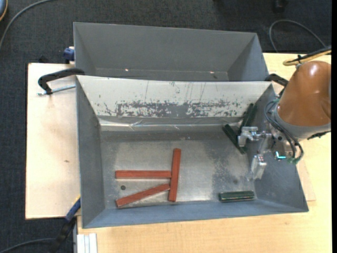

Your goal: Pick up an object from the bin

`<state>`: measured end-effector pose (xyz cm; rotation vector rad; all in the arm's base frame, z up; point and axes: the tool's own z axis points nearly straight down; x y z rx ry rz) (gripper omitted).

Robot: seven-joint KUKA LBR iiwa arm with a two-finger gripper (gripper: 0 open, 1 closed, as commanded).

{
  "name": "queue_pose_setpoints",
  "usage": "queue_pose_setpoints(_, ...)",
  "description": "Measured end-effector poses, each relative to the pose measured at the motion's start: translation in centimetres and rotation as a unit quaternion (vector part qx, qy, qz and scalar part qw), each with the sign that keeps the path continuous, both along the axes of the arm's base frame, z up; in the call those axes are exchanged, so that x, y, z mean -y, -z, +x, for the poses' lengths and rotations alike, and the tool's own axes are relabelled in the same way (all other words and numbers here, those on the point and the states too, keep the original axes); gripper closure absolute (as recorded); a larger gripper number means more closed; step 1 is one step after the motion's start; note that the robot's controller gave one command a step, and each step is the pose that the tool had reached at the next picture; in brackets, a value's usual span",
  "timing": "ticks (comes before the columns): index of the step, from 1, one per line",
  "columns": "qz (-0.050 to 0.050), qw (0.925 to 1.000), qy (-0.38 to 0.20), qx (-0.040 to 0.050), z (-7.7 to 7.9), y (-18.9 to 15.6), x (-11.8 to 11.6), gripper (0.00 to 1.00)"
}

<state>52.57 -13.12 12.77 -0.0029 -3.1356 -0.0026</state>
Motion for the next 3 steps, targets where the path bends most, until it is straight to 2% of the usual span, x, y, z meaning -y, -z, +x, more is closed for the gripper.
queue_pose_setpoints(1, 0.0, 0.995, -0.1, 0.0066, -1.4, -5.0, -5.6, 0.0)
queue_pose_setpoints(2, 0.001, 0.9802, -0.198, 0.008, -1.8, -10.0, -18.3, 0.0)
queue_pose_setpoints(3, 0.002, 0.9297, -0.368, 0.0018, -0.6, 1.7, -24.1, 0.0)
